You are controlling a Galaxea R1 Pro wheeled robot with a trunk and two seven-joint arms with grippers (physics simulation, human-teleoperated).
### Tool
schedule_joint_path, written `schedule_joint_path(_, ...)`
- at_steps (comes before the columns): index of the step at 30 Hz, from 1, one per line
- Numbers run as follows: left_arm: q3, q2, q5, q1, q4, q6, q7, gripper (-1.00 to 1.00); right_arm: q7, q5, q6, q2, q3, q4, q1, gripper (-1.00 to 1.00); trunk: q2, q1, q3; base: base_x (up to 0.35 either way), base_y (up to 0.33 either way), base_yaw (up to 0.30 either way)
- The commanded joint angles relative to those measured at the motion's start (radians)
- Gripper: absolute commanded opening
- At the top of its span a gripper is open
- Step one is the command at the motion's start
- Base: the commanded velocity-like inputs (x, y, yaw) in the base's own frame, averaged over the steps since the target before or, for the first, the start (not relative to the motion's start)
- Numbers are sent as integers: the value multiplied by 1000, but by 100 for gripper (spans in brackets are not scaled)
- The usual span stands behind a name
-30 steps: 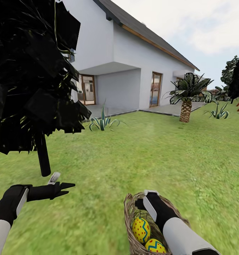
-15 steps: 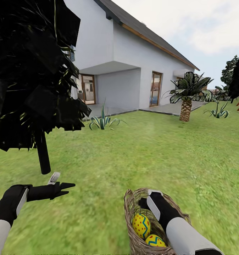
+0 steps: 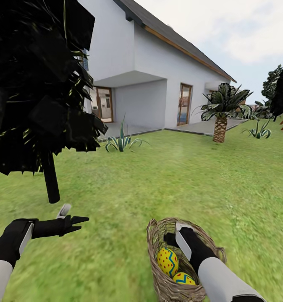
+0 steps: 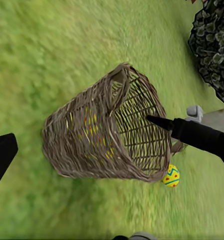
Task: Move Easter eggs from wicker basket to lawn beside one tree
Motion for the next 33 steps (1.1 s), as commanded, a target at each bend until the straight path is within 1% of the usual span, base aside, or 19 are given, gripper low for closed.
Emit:
schedule_joint_path(1, 3, 0, -4, -1, 0, 9, -6, 100, -8, -10, 2, 0, 2, -2, 0, 100, -1, 0, -5, 0, 0, 0)
schedule_joint_path(3, 1, -12, -6, -1, 0, -2, -2, 100, 1, -12, -9, 9, -1, -8, 5, 100, -1, 0, -5, 0, 0, 0)
schedule_joint_path(4, 1, -16, -6, -1, 0, -3, -2, 100, 1, -12, -15, 10, -1, -8, 5, 100, -1, 0, -5, 0, 0, 0)
schedule_joint_path(7, 1, -16, -6, -1, 0, -3, -2, 100, 1, -12, -26, 11, -1, -8, 4, 100, -1, 0, -5, 0, 0, 0)
schedule_joint_path(15, 1, -16, -7, -1, 0, -7, -2, 100, 19, -15, -71, -34, -4, -8, 3, 100, -1, 0, -5, 40, 6, 0)
schedule_joint_path(24, 1, -16, -7, -1, 0, -9, -3, 100, 22, -16, -121, -36, -5, -8, 3, 100, -1, 0, -5, 13, 3, 0)
schedule_joint_path(30, 1, -16, -6, -1, 0, -9, -3, 100, 23, -15, -154, -36, -4, -8, 3, 100, -2, 3, -28, 0, 0, 0)
schedule_joint_path(33, 1, -16, -6, -1, 0, -9, -2, 100, 23, -14, -153, -36, -1, -8, 3, 100, -3, 4, -40, 0, 0, 0)
